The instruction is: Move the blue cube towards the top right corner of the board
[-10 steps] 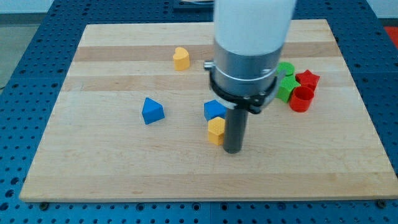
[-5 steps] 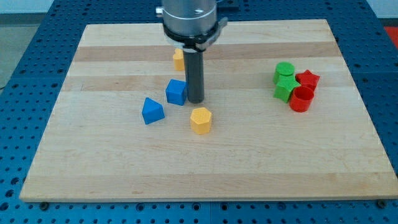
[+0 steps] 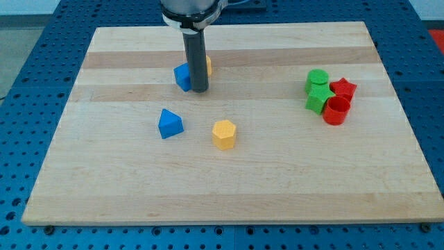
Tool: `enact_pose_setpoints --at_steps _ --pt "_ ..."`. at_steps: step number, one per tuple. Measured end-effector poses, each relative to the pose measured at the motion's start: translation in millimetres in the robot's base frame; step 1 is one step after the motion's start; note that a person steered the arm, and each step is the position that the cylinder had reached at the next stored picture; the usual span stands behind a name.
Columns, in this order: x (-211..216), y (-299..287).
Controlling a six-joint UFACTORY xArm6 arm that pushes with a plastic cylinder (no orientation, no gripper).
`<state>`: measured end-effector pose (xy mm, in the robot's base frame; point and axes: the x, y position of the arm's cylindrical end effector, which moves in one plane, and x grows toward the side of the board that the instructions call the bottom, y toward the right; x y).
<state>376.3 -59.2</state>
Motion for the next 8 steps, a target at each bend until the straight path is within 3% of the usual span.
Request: enact_pose_setpoints --at_steps 1,2,3,4,5,6,7,8 --pt "0.0 -0.5" --pt "36.3 -3.8" --pt "25.9 -67.3" --pt "-21.7 -37.5" --pt "-43.9 29.4" --pt "-66.5 41.7" --pt "-67.3 -8.3" --pt "-85.9 33.3"
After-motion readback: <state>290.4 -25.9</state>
